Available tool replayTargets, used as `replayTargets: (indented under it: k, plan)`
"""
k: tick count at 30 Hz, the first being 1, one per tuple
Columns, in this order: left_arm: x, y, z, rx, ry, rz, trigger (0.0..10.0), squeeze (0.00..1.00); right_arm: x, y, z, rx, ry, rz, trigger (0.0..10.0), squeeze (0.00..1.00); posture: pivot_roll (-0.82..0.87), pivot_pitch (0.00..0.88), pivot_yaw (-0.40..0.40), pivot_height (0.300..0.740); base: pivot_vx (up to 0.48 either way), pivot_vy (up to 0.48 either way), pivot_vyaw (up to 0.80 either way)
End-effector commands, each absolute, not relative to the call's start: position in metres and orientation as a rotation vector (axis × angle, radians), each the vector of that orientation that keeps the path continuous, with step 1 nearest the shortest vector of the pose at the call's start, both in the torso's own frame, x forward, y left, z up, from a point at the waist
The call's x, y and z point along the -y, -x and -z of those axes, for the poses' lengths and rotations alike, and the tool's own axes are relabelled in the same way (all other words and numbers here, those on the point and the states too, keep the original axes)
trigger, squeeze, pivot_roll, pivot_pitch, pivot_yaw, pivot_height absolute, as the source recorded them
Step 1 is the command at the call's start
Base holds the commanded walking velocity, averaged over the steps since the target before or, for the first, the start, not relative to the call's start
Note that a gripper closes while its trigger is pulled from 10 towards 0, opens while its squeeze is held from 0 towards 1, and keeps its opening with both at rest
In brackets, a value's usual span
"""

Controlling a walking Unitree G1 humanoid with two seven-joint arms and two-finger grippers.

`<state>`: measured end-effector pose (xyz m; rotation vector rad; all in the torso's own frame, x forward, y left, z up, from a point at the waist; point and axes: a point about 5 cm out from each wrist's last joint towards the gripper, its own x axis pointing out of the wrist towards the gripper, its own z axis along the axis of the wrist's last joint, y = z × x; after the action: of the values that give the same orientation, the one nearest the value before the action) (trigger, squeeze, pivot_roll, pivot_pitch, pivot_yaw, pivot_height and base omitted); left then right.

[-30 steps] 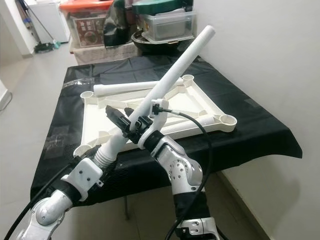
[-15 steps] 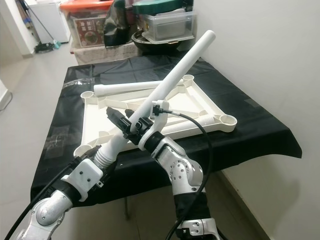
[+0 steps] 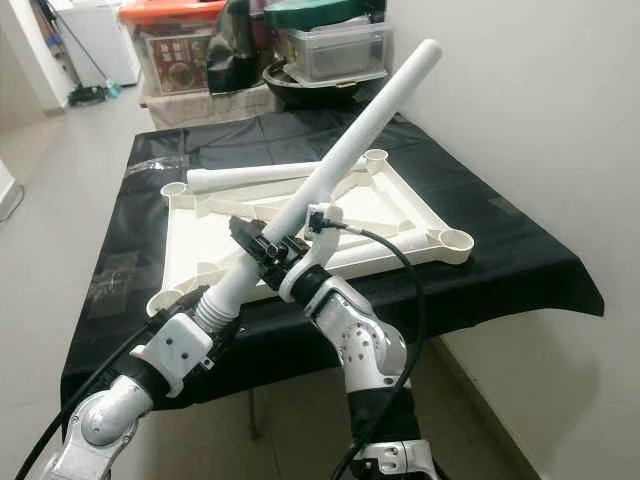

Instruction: Building children table

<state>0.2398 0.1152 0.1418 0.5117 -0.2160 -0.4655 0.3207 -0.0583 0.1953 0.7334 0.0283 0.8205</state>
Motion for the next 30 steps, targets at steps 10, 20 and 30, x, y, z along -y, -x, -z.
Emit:
replayTargets:
  k: [10, 20, 30]
  plan:
    - [-0.0986, -0.2289, -0.1321, 0.211, -0.528, 0.577, 10.0, 0.0, 0.0439, -0.3208, -0.2019, -0.032, -0.759, -0.85, 10.0, 0.0, -0.09, 0.0, 0.026, 0.74, 0.0, 0.0, 0.0]
    - [-0.0995, -0.2295, -0.13, 0.205, -0.53, 0.576, 10.0, 0.0, 0.0429, -0.3207, -0.2026, -0.028, -0.752, -0.853, 10.0, 0.0, -0.09, 0.0, 0.023, 0.74, 0.0, 0.0, 0.0]
    - [-0.1026, -0.2302, -0.1266, 0.172, -0.507, 0.561, 10.0, 0.0, 0.043, -0.3212, -0.2041, -0.016, -0.752, -0.858, 4.4, 0.0, -0.09, 0.0, 0.022, 0.74, 0.0, 0.0, 0.0]
